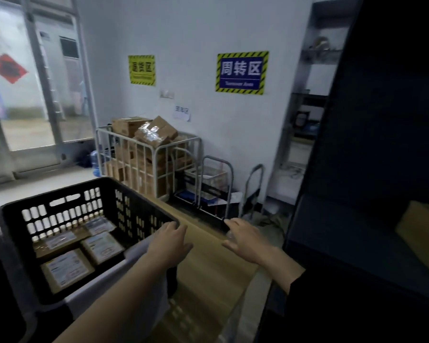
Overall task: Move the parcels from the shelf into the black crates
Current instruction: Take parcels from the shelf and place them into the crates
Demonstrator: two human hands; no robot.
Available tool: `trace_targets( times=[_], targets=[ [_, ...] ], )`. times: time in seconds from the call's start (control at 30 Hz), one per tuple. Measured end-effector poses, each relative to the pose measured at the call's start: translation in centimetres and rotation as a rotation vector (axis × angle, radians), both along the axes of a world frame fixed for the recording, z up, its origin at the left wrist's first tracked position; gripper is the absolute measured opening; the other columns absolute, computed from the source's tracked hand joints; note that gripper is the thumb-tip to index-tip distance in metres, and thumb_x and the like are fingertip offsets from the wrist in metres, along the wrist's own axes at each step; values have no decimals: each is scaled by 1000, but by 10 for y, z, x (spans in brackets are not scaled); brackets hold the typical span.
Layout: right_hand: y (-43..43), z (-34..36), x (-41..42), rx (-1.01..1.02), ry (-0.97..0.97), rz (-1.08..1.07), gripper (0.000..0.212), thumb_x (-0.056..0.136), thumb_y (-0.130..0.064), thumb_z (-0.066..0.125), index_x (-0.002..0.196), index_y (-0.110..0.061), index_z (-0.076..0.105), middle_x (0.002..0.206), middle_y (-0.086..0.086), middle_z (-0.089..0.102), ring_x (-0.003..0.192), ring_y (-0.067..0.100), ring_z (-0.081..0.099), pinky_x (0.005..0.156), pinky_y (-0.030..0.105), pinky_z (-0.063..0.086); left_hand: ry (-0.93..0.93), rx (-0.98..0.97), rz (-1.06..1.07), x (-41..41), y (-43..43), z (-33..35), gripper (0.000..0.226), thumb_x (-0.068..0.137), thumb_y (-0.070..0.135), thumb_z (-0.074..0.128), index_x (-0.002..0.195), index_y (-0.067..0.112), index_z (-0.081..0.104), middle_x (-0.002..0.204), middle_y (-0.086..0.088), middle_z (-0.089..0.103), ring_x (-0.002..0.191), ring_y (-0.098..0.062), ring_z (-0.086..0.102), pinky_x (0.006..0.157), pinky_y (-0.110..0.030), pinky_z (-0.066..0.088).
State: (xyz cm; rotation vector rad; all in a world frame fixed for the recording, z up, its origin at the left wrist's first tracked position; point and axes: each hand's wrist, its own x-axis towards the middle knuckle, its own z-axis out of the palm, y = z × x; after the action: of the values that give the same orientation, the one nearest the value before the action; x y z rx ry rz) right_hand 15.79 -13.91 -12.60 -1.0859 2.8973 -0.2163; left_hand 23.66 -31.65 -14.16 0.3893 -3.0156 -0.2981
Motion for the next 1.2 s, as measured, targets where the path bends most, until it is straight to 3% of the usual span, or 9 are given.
trace_targets(
  times=[0.13, 0.4, 0.83, 0.97, 1.2],
  targets=[
    [59, 14, 8, -37, 26, -100, 62, 95, -39, 47, 147, -14, 23, 151, 6, 30, 137, 23, 30, 111, 36, 30, 10, -15, -80, -14, 52, 14, 57, 93, 43, 45, 142, 17, 31, 148, -8, 33, 137, -26, 29, 110, -37, 32],
    [214, 36, 33, -112, 60, -264, 62, 96, -40, 42, 148, -15, 19, 155, 4, 21, 142, 21, 21, 115, 36, 24, 140, 14, -269, -30, 193, 35, 49, 89, 39, 51, 131, 14, 43, 134, -9, 45, 129, -27, 37, 104, -34, 34],
    [459, 37, 93, -162, 84, -573, 61, 96, -42, 42, 148, -17, 22, 154, 2, 24, 140, 20, 26, 111, 35, 30, 154, -35, -530, -14, 430, 48, 57, 94, 40, 43, 143, 15, 28, 147, -11, 32, 139, -27, 25, 112, -35, 26],
    [517, 29, 114, -166, 71, -636, 61, 97, -41, 42, 148, -18, 21, 154, 3, 23, 140, 21, 25, 112, 35, 29, 140, -33, -590, -6, 491, 45, 50, 94, 39, 44, 137, 15, 36, 142, -10, 38, 135, -26, 30, 110, -35, 30],
    [598, 16, 143, -194, 47, -738, 59, 97, -40, 42, 148, -18, 22, 153, 2, 26, 138, 20, 28, 111, 33, 31, 78, -4, -667, -3, 571, 35, 57, 95, 40, 41, 145, 16, 26, 147, -9, 31, 138, -26, 25, 112, -35, 28]
  ],
)
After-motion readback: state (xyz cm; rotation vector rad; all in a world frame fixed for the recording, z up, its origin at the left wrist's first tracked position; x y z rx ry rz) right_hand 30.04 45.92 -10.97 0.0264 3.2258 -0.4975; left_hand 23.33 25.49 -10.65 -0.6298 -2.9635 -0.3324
